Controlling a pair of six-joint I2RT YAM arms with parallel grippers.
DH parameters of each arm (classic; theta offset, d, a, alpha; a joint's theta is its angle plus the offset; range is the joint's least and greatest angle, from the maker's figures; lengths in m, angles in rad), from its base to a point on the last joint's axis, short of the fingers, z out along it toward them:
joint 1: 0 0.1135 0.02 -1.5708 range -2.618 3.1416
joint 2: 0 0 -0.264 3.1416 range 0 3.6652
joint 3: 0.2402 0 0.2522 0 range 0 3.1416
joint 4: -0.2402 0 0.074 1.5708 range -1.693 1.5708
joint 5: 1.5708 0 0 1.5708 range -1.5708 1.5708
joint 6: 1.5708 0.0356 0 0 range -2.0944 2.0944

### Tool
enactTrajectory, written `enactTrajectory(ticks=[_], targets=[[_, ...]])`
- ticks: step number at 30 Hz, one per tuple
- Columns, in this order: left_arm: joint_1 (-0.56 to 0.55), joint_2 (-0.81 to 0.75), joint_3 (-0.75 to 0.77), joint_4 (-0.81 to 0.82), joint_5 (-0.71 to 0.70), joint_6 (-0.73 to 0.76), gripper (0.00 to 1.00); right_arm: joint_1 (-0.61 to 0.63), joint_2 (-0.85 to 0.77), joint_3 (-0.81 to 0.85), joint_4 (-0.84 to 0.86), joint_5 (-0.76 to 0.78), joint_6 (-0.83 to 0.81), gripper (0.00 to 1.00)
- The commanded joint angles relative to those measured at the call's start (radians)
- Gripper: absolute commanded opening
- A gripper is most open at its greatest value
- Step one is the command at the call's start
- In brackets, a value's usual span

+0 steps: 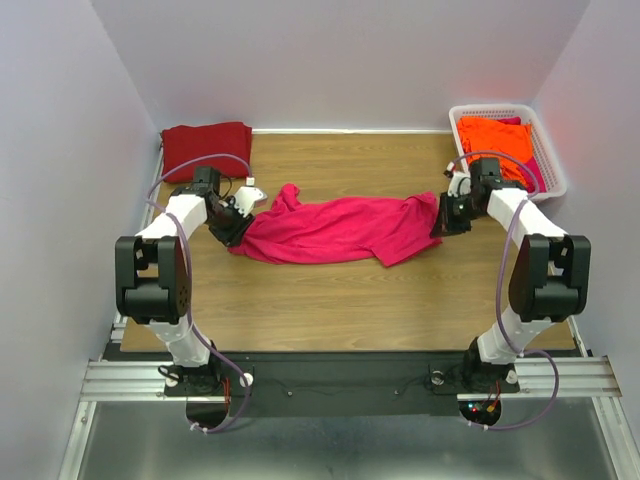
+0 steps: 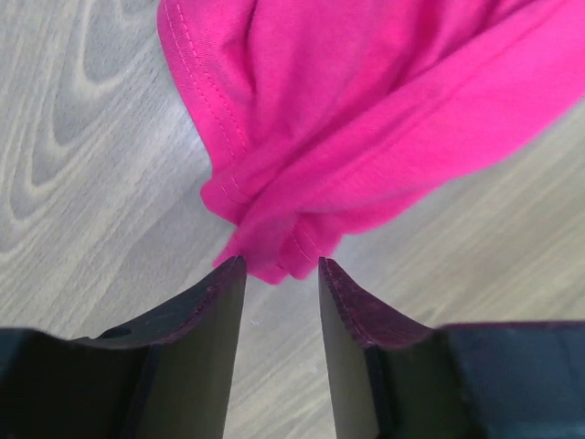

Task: Fold and stack the t-shirts
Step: Flatten the tshirt out

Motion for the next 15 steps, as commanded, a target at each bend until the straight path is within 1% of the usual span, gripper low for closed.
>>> enactTrajectory(ticks=[1, 6, 12, 14, 15], targets=[[0.006, 0.042, 0.011, 0.041, -0.025, -0.012, 0.46, -0.01, -0.042, 0.067, -0.013, -0.029, 0.023, 0.01], [0.006, 0.076, 0.024, 0.047, -0.03, -0.01, 0.39, -0.012, -0.03, 0.09, -0.026, -0.039, 0.033, 0.01], [0.006, 0.065, 0.002, 0.077, -0.051, -0.019, 0.39, -0.012, -0.015, 0.096, -0.029, -0.04, 0.033, 0.01], [0.006, 0.067, 0.004, 0.096, -0.059, -0.03, 0.35, -0.012, -0.012, 0.093, -0.03, -0.039, 0.032, 0.01], [0.006, 0.073, 0.008, 0.093, -0.058, -0.032, 0.29, -0.012, -0.009, 0.093, -0.03, -0.037, 0.032, 0.01]])
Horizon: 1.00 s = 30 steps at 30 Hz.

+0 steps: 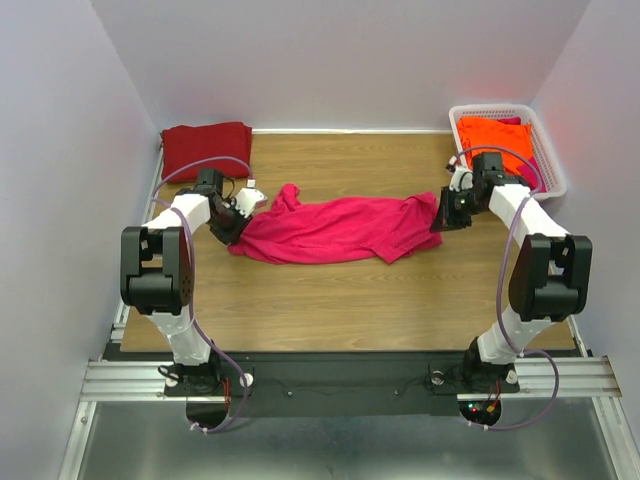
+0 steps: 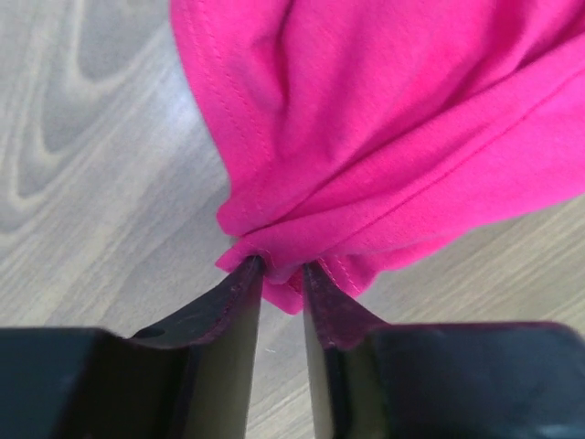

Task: Fold and stack the t-shirts
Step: Flatten the tshirt out

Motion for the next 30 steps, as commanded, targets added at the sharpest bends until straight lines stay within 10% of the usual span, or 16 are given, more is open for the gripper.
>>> enactTrajectory(ticks=[1, 6, 30], targets=[[0.006, -0.014, 0.019, 0.023, -0.01, -0.015, 0.26, -0.005, 0.004, 0.036, -0.007, -0.013, 0.007, 0.01], [0.009, -0.031, 0.054, 0.003, -0.012, -0.015, 0.0, -0.008, 0.0, 0.075, -0.013, -0.009, 0.007, 0.0], [0.052, -0.414, 0.415, 0.132, -0.071, -0.311, 0.0, -0.178, -0.006, 0.835, -0.021, -0.147, 0.133, 0.01]])
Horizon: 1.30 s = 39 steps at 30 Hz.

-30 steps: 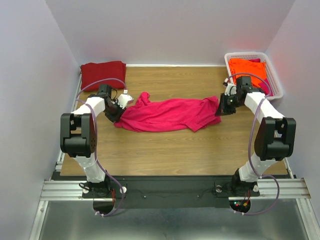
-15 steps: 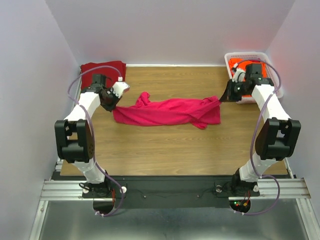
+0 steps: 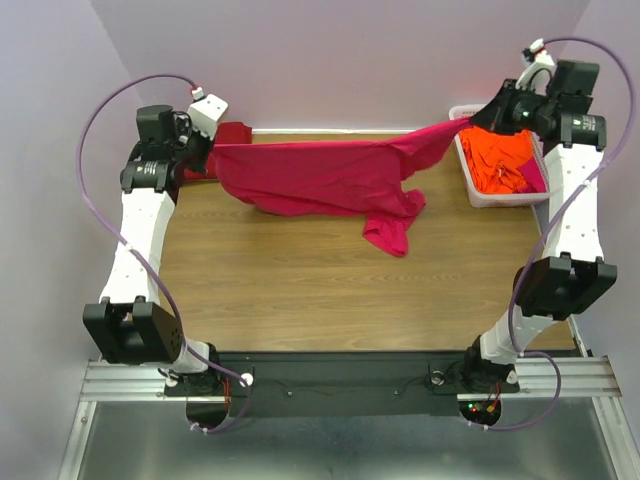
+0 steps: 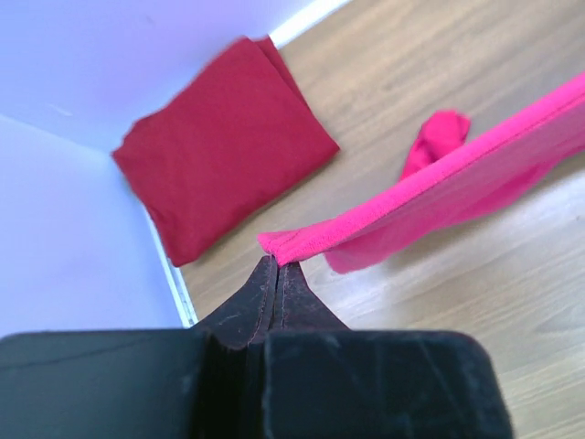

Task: Fold and stack the t-shirts
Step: Flatten the tshirt out

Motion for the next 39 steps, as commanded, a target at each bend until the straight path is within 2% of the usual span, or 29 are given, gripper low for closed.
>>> enactTrajectory(ticks=[1, 5, 11, 18, 26, 30, 35, 39], targets=[[0.007, -0.117, 0.045, 0.08, -0.046, -0.061, 0.0, -0.074, -0.049, 0.113, 0.025, 0.0, 0.019, 0.01], [0.007, -0.236, 0.041, 0.125, -0.08, -0.081, 0.0, -0.099, -0.145, 0.207, 0.039, 0.041, 0.011, 0.01], [0.007, -0.397, 0.038, 0.159, -0.082, -0.098, 0.0, -0.099, -0.388, 0.164, 0.158, 0.205, 0.0, 0.0], [0.007, -0.569, 0.076, 0.143, -0.045, -0.085, 0.0, -0.099, -0.553, 0.263, 0.241, 0.377, -0.036, 0.0], [0.007, -0.689, 0.17, 0.029, -0.005, -0.055, 0.0, -0.099, -0.577, 0.415, 0.344, 0.47, -0.138, 0.01], [0.007, -0.709, 0.164, -0.035, 0.03, -0.029, 0.0, -0.099, -0.594, 0.34, 0.37, 0.46, -0.164, 0.01], [0.007, -0.702, 0.049, -0.046, 0.056, 0.0, 0.0, -0.099, -0.581, 0.204, 0.376, 0.421, -0.142, 0.01], [0.007, -0.631, -0.036, -0.016, 0.101, -0.03, 0.0, -0.099, -0.535, 0.106, 0.382, 0.337, -0.09, 0.01]])
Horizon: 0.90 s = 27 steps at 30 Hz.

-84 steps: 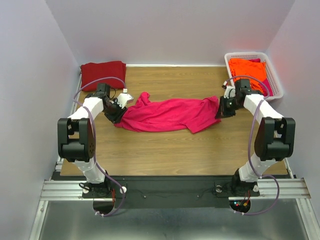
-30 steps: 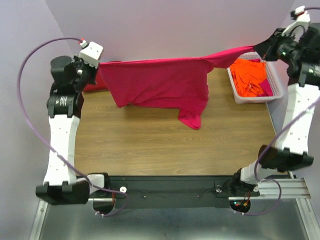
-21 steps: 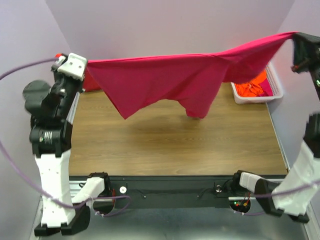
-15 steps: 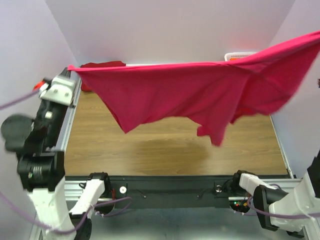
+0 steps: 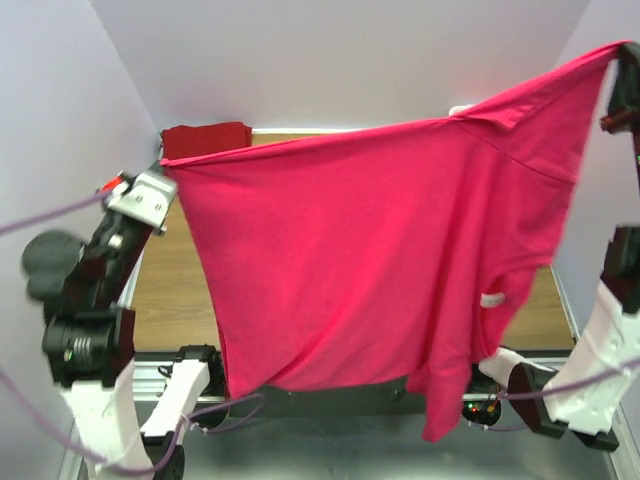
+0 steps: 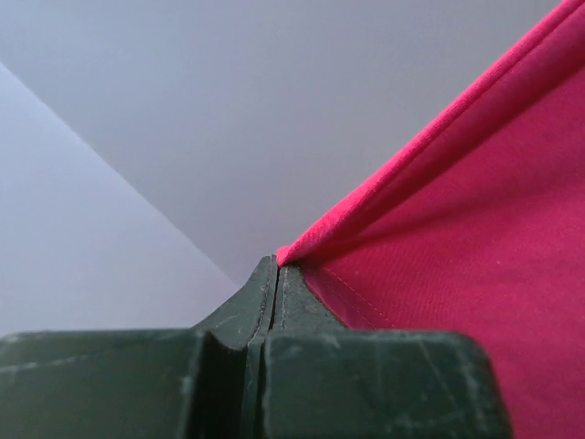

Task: Fold and stack the t-shirts
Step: Flatten the tshirt out

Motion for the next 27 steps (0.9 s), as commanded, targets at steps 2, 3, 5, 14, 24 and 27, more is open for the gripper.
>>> enactTrajectory(ticks=[2, 3, 5, 14, 24, 27], targets=[[0.007, 0.122, -0.11, 0.054, 0.035, -0.022, 0.0, -0.01, 0.097, -0.104, 0.052, -0.077, 0.066, 0.01], [0.007, 0.162, -0.122, 0.095, 0.043, -0.046, 0.0, -0.01, 0.116, -0.11, 0.057, -0.09, 0.091, 0.01], [0.005, 0.244, -0.136, 0.141, 0.058, -0.072, 0.0, -0.01, 0.189, -0.104, 0.071, -0.114, 0.118, 0.01], [0.007, 0.658, 0.184, 0.428, -0.077, -0.213, 0.0, -0.01, 0.643, 0.366, 0.109, -0.076, 0.293, 0.01], [0.007, 0.858, 0.331, 0.533, 0.015, -0.145, 0.0, -0.01, 0.663, 0.228, 0.325, -0.077, 0.361, 0.01], [0.008, 0.868, 0.173, 0.534, 0.083, -0.108, 0.0, -0.008, 0.645, 0.047, 0.331, -0.14, 0.359, 0.01]])
